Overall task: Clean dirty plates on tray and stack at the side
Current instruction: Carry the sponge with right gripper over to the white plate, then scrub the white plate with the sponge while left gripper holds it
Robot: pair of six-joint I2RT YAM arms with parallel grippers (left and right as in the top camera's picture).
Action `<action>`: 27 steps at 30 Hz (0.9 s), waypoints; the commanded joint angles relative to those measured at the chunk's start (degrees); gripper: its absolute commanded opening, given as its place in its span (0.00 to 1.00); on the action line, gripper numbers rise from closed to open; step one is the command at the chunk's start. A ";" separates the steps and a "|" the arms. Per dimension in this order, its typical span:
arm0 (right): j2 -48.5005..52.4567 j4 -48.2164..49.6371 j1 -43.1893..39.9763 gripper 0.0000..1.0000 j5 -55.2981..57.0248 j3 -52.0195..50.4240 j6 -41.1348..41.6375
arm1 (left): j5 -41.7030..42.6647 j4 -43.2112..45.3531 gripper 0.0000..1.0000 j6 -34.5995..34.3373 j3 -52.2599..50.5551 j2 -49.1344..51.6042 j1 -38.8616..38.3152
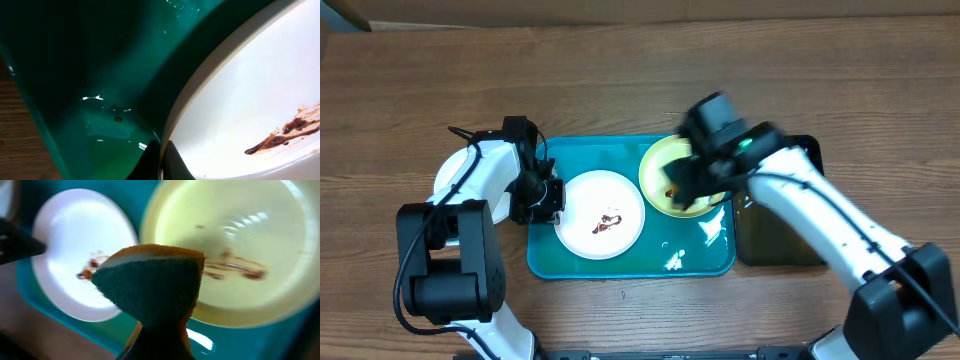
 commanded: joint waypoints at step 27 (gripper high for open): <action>19.15 24.72 20.79 0.04 -1.03 0.02 12.44 | 2.49 0.70 0.04 -1.01 0.48 0.57 -0.15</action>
